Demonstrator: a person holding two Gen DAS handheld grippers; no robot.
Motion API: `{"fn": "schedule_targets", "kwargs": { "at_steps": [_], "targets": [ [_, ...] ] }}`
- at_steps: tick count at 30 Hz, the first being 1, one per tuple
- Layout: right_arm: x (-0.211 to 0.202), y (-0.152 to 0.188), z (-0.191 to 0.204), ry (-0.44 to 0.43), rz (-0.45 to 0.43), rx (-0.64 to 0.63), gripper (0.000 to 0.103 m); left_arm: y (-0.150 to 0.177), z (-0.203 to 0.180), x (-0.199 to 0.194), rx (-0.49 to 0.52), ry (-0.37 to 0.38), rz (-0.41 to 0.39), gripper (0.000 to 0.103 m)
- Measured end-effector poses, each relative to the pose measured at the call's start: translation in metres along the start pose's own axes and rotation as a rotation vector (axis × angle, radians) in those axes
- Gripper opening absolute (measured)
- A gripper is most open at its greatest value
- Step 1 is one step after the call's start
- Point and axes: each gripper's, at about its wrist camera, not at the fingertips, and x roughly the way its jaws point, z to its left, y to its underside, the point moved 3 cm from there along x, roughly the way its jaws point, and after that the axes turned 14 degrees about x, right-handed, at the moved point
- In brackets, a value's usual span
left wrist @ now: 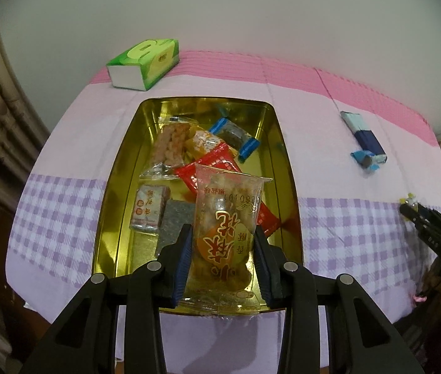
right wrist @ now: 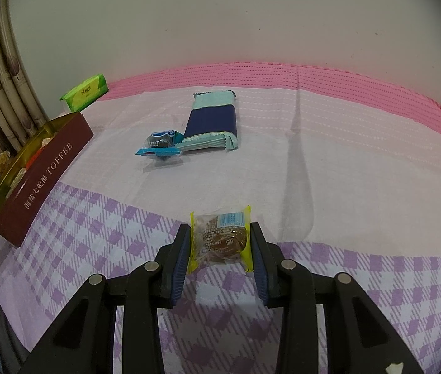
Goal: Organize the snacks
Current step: 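Carry the twisted-dough bag into the gold tray and open the left gripper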
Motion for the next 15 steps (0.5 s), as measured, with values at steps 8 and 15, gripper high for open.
{"fn": "schedule_targets", "kwargs": {
  "at_steps": [8,15],
  "targets": [
    [-0.002,0.0,-0.001,-0.002,-0.001,0.004,0.035,0.002,0.001,0.011,-0.008,0.014,0.039,0.038],
    [-0.001,0.0,0.0,-0.002,-0.002,0.006,0.035,0.001,-0.002,0.012,0.009,-0.005,0.031,0.038]
  ]
}}
